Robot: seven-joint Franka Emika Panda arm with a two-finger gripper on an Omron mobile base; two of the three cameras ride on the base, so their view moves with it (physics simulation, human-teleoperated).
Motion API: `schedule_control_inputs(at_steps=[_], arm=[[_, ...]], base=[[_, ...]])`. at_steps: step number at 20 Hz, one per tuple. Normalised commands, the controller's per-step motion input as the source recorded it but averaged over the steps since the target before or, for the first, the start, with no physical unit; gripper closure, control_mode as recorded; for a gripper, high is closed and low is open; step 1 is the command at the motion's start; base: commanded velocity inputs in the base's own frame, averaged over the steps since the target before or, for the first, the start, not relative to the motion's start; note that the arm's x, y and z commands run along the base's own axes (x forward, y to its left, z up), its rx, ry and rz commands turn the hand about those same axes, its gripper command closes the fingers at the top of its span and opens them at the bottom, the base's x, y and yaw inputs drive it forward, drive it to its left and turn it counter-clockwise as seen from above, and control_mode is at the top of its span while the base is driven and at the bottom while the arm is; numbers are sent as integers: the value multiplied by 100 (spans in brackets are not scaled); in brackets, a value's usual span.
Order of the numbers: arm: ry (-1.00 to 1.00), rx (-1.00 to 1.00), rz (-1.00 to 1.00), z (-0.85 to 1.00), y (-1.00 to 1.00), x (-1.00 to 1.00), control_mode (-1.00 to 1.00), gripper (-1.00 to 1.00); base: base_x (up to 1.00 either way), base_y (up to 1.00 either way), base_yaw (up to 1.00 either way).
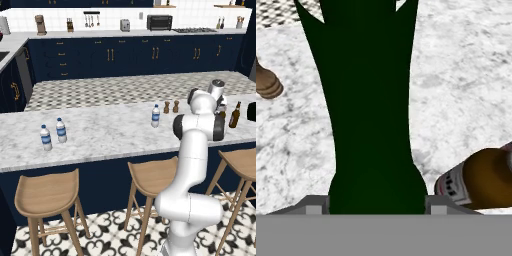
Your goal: Move the plastic bottles in the middle to the plastics group, and the glass bottles in the middle to the glass group.
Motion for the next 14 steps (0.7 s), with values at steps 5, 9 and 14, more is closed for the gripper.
schedule_control_inputs(at_steps=[5, 9, 14], arm=[[0, 0, -4, 0, -8, -19, -100, 100], [0, 0, -2, -1, -7, 0, -100, 100], [0, -1, 0, -37, -2, 0, -100, 100]], base=[[0, 0, 0], [0, 0, 0], [0, 0, 0]])
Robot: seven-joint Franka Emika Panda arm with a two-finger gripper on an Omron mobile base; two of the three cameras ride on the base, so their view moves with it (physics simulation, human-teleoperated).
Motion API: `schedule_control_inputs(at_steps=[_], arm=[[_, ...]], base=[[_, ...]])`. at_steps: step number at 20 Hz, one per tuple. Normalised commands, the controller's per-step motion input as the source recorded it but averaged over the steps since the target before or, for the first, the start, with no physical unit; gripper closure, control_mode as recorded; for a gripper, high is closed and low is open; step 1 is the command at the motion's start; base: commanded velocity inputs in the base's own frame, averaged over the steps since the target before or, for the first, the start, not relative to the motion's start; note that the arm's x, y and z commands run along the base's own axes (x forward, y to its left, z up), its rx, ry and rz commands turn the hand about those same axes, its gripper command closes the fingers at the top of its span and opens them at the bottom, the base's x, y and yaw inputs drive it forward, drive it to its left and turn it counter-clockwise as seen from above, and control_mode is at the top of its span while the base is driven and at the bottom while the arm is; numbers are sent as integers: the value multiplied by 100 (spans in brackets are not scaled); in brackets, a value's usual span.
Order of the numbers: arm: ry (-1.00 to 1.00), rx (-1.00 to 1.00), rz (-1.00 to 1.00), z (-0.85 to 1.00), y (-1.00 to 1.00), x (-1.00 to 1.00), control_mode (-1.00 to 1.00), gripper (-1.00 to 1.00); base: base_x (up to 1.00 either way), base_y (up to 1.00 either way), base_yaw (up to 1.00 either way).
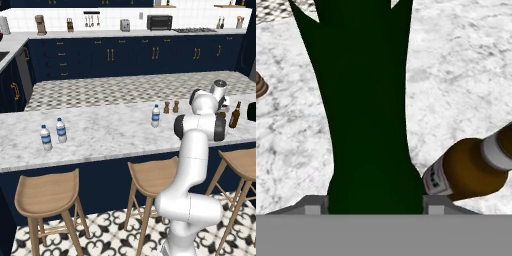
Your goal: Move the plastic bottles in the middle to the plastics group, and the glass bottles in the middle to the glass group.
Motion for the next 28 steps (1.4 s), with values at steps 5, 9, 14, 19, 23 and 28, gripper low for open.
schedule_control_inputs(at_steps=[5, 9, 14, 19, 23, 28], arm=[[-4, -5, 0, -17, 0, 0, -100, 100], [-14, -4, 0, -7, 1, 0, -100, 100], [-5, -1, 0, -2, 0, 0, -100, 100], [0, 0, 0, 0, 0, 0, -100, -100], [0, 0, 0, 0, 0, 0, -100, -100], [0, 0, 0, 0, 0, 0, -100, -100]], base=[[0, 0, 0], [0, 0, 0], [0, 0, 0], [0, 0, 0], [0, 0, 0], [0, 0, 0]])
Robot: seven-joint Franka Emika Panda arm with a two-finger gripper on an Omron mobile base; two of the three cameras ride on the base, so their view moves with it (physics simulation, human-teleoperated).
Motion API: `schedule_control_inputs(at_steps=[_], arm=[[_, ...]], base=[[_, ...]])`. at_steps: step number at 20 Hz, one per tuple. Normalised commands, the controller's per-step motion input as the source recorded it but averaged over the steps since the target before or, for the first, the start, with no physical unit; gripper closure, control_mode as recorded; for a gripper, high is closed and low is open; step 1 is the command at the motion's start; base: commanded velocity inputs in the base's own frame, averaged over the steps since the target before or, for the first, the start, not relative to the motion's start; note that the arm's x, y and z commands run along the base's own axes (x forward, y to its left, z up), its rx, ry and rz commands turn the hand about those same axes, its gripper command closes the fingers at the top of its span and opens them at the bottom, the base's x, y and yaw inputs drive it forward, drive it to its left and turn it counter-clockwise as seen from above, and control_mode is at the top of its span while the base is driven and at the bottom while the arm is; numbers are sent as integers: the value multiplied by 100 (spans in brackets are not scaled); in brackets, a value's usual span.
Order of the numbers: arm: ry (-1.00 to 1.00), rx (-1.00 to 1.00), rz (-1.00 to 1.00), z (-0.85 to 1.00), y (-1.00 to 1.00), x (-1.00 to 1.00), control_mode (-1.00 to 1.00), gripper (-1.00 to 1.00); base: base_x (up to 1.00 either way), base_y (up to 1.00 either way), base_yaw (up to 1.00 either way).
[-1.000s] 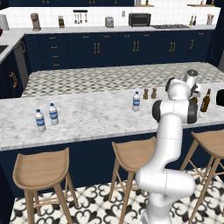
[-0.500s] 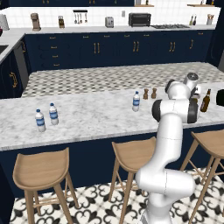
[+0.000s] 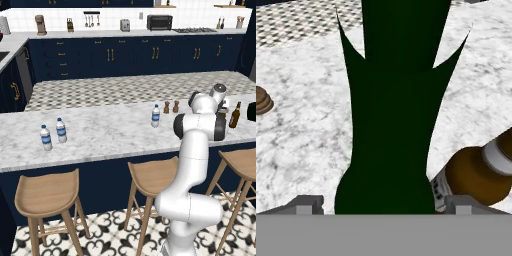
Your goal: Move the plastic bottles in the middle to the plastics group, and the glass bottles in the middle to the glass group.
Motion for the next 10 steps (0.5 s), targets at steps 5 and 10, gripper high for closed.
schedule_control_inputs(at_steps=[5, 10], arm=[[3, 0, 0, 1, 0, 0, -100, -100], [3, 0, 0, 38, 2, -19, -100, -100]], base=[[0, 0, 0], [0, 0, 0]])
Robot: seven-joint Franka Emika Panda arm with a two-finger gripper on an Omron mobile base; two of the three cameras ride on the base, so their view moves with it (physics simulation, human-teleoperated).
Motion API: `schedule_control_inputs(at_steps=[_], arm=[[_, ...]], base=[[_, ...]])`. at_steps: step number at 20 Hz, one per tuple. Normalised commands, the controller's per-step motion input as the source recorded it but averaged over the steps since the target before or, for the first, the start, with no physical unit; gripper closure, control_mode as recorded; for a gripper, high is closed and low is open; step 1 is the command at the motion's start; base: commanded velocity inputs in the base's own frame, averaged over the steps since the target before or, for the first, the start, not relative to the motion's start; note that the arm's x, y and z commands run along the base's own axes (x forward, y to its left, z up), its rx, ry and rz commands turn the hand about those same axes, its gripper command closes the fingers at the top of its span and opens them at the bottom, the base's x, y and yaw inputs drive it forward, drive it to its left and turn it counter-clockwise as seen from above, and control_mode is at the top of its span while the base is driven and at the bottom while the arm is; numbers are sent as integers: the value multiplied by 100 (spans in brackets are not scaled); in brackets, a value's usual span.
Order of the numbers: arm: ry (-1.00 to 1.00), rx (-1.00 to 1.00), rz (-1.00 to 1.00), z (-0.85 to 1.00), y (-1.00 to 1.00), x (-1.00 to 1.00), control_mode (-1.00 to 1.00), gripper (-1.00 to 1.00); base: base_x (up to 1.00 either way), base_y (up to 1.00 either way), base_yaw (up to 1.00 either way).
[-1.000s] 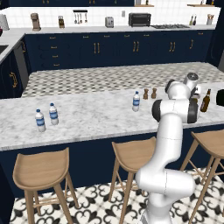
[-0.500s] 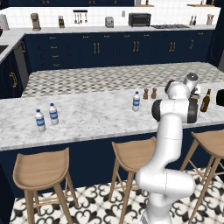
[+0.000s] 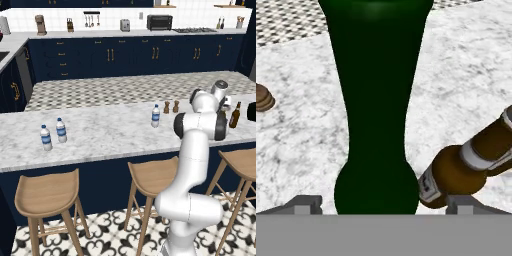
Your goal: Move the plastic bottles in the middle to the plastics group, and the glass bottles in the middle to the glass group.
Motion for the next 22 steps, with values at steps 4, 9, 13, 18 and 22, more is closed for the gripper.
schedule_control_inputs(at_steps=[4, 9, 13, 18, 22], arm=[[1, -1, 0, 53, 18, -49, -100, -100], [0, -1, 0, 43, 38, -49, -100, -100], [0, 0, 6, 5, 62, -37, -100, -100], [3, 0, 10, 0, 100, 0, -100, -100], [4, 0, 11, 0, 100, 2, -100, -100]], base=[[0, 0, 0], [0, 0, 0], [0, 0, 0], [0, 0, 0], [0, 0, 0]])
